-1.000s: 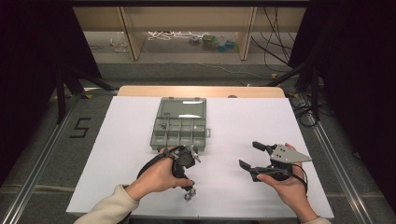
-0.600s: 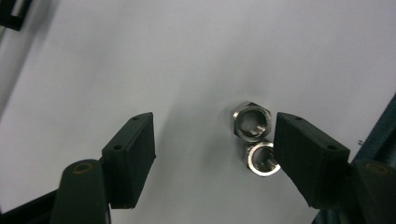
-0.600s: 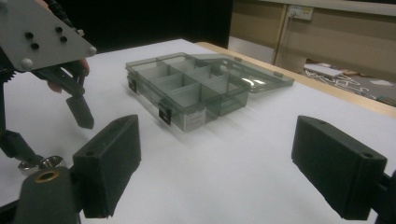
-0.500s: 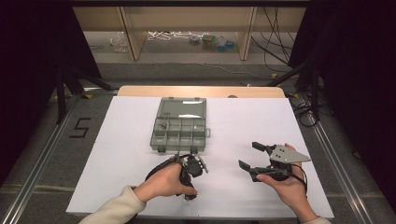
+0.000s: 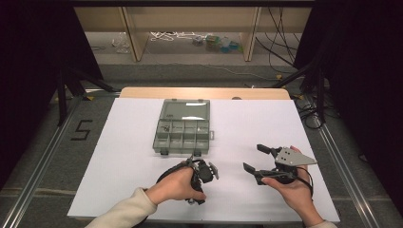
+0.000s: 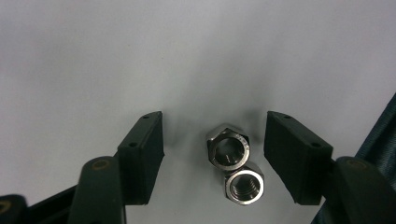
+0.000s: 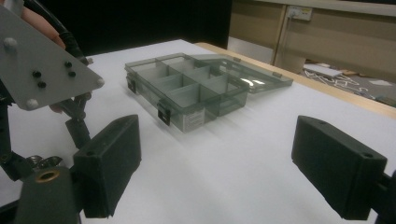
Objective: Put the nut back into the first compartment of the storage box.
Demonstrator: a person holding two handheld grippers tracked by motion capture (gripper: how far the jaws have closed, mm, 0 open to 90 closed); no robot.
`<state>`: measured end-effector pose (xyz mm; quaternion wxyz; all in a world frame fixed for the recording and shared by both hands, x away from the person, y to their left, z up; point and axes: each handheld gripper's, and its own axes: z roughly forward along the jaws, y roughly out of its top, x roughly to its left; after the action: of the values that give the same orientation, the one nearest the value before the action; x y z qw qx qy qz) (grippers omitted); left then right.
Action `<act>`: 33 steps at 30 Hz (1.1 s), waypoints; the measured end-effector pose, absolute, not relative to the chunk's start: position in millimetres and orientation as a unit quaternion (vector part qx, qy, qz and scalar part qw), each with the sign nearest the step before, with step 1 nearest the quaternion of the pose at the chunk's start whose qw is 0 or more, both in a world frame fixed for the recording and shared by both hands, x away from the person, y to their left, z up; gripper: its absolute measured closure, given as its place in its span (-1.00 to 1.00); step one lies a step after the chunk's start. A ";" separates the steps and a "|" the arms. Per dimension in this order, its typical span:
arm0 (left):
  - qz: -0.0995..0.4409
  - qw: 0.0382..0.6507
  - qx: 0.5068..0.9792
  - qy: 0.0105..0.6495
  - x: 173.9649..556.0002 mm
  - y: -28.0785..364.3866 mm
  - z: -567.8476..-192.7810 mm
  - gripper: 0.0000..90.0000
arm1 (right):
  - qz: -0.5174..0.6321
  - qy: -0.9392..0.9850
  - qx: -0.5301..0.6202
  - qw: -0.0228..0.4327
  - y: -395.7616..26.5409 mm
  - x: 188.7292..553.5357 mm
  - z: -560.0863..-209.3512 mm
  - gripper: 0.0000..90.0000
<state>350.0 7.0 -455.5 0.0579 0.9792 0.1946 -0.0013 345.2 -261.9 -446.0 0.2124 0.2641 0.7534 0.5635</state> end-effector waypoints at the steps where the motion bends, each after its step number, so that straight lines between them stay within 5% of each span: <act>1: -0.003 0.056 0.980 0.193 349.8 6.6 -456.2 -0.10 | 0.563 0.754 0.265 0.209 -261.6 344.9 -446.1 -0.63; 33: 0.000 0.019 0.975 0.219 343.0 -0.9 -455.7 0.55 | 0.559 0.756 0.265 0.212 -262.0 344.9 -446.4 -0.62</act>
<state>343.0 -0.9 -455.7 0.0192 0.9755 0.2194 0.0000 344.9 -262.0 -446.4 0.2122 0.2650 0.7562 0.5593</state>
